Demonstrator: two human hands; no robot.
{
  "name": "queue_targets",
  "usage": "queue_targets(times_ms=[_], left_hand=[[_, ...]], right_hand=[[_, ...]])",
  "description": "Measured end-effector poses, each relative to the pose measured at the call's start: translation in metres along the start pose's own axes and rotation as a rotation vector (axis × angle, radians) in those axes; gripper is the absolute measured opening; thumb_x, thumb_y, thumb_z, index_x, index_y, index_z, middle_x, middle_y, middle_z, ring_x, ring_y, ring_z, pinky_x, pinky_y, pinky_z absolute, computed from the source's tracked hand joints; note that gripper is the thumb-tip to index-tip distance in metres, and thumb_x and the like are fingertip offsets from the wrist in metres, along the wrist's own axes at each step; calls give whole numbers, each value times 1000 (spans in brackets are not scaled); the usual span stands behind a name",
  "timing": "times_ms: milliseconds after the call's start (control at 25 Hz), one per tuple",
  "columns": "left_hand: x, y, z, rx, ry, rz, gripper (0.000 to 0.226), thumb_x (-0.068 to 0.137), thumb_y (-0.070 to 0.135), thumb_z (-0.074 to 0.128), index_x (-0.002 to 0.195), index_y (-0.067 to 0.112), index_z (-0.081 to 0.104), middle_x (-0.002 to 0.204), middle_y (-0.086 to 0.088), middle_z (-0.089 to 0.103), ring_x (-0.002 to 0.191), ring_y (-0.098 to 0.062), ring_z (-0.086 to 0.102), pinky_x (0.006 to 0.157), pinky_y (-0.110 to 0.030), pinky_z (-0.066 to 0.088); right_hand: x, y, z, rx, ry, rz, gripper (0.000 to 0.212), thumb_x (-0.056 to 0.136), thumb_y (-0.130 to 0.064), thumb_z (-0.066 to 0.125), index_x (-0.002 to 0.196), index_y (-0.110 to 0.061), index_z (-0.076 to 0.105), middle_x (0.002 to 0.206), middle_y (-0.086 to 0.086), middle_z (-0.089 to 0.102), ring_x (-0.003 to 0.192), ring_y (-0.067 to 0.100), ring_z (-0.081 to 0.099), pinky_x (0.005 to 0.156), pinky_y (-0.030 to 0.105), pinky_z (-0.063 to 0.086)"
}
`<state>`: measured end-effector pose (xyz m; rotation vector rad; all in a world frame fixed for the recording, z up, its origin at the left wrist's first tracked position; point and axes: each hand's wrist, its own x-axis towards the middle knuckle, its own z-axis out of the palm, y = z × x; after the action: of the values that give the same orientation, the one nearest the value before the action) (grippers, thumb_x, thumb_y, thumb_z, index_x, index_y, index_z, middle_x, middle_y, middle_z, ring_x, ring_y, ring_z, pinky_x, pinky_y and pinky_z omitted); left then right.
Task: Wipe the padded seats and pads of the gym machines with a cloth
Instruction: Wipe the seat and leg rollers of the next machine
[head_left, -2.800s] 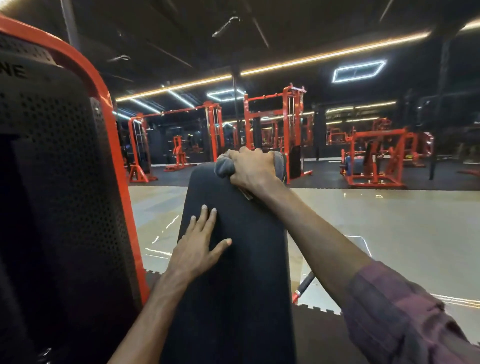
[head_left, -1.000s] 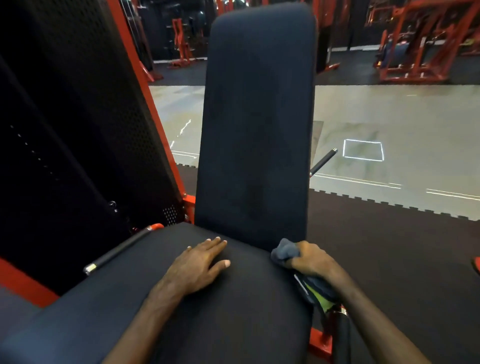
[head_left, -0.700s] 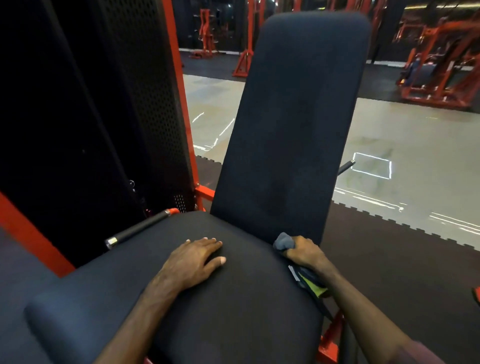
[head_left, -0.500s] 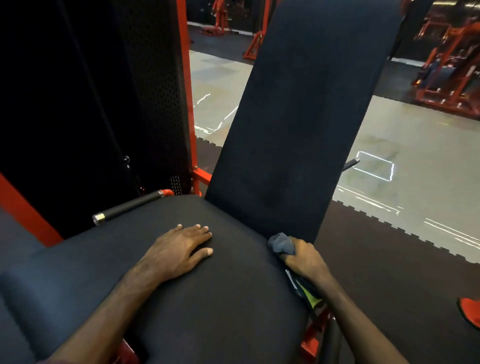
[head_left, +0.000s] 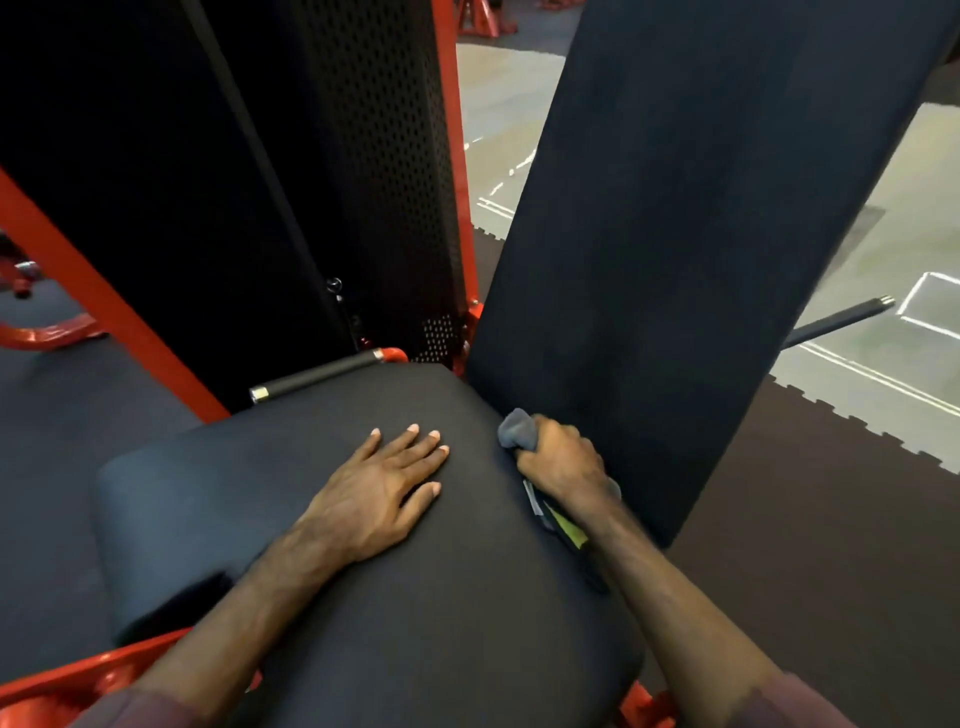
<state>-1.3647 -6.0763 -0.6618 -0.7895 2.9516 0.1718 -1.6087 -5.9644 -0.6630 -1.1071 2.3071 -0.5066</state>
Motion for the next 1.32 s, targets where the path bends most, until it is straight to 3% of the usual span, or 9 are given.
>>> queue_targets(times_ms=[160,320,440,600,720,880,1000,1160,1320], left_hand=[[3,1,-4,18,-33,-39,62,109,58,19,167,36,24,174,16,16,163,-9,3,132,-51,8],[-4,1,-15,-31,-90,-131,62,110,59,20,167,34,26,175,12,14,163,-12,4,132,-54,4],[-37,-7,-28,-61,-119,-256,64,107,57,27,163,28,38,174,5,25,162,-17,14,129,-61,13],[-108,-12,-56,-127,-154,-427,65,105,55,31,161,25,42,173,2,27,161,-21,21,127,-62,17],[-159,-12,-84,-175,-158,-582,63,103,52,35,158,23,48,171,1,32,158,-23,29,125,-62,21],[-233,5,-124,-351,-208,-781,58,95,45,46,146,22,61,158,-3,53,146,-28,49,119,-56,37],[-296,31,-161,-455,-203,-890,50,97,41,53,142,24,63,145,-5,64,132,-31,60,105,-46,51],[-387,59,-187,-578,-132,-1013,62,93,53,41,150,32,54,153,1,57,142,-24,50,113,-45,46],[-493,88,-195,-636,8,-1123,63,95,54,43,152,29,54,154,2,56,145,-20,48,120,-36,39]], right_hand=[[19,-12,7,29,20,-18,41,76,-29,43,113,-29,61,111,-3,69,102,33,69,84,46,58],[68,-65,-2,3,-91,-47,41,84,-19,58,125,-19,61,122,13,69,111,43,66,88,48,58],[106,-95,-2,-18,-151,-113,56,83,-16,63,139,-22,58,125,19,68,115,45,66,93,49,57],[101,-112,-7,58,-187,-232,65,86,-7,61,147,-27,57,135,13,66,126,34,62,96,30,47],[54,-122,-19,218,-298,-481,63,89,12,57,139,-26,65,128,10,66,119,12,60,99,10,34],[-59,-141,-25,79,-399,-544,64,90,4,67,150,-17,55,146,12,59,133,27,57,110,31,39],[-150,-169,-26,224,-491,-542,58,88,-20,69,145,-27,62,144,1,64,133,20,61,113,35,47],[-258,-223,-21,379,-581,-556,58,84,-30,61,141,-19,66,140,0,66,128,4,62,112,19,42],[-354,-270,-4,455,-576,-645,48,94,-12,72,140,-24,66,141,-13,65,130,0,60,114,25,44]])
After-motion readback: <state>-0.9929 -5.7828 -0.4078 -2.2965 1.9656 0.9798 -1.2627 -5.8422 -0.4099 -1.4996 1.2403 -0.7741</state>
